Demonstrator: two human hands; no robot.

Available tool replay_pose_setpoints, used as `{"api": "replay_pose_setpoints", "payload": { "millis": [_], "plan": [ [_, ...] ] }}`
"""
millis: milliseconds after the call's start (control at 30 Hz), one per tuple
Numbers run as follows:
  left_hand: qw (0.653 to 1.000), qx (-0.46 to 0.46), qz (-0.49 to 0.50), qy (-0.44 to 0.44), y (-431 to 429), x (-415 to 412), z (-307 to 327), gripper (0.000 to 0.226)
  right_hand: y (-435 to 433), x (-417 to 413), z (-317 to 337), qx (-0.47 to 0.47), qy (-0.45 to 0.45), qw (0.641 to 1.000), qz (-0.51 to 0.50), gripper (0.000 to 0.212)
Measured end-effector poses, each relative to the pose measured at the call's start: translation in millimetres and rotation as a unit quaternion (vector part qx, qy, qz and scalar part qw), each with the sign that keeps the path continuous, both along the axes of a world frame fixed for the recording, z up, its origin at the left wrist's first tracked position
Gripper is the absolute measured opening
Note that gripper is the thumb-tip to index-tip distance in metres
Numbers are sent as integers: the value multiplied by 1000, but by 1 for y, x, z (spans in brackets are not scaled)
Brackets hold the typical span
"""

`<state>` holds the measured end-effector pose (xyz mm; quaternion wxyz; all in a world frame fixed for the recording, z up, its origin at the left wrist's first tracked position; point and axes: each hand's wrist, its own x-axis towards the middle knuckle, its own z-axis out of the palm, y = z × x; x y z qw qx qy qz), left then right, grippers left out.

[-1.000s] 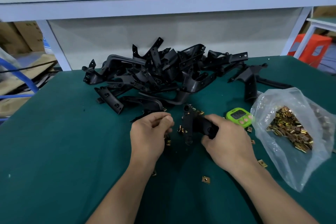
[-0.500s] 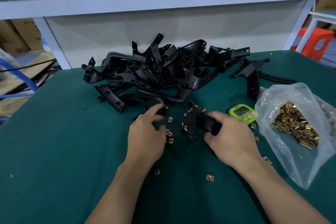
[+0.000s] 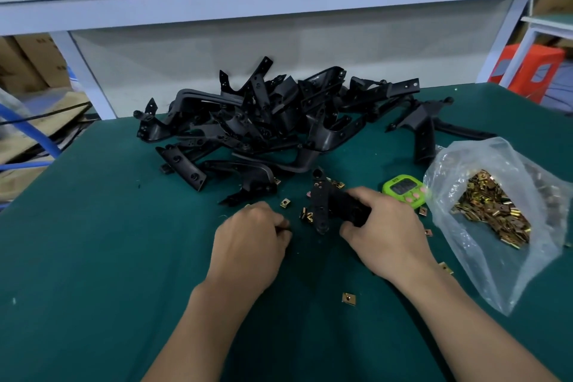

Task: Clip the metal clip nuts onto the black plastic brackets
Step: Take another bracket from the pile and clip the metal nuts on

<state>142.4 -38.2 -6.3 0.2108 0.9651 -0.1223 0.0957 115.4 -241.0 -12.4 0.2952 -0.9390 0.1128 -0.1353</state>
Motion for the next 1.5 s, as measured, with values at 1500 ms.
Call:
{"api": "replay_pose_setpoints", "payload": {
  "millis": [1500],
  "plan": [
    [767,-591,-45,245,-1,-4,8,21,-6,-5,5,31,-11,996,82,60]
  ]
}}
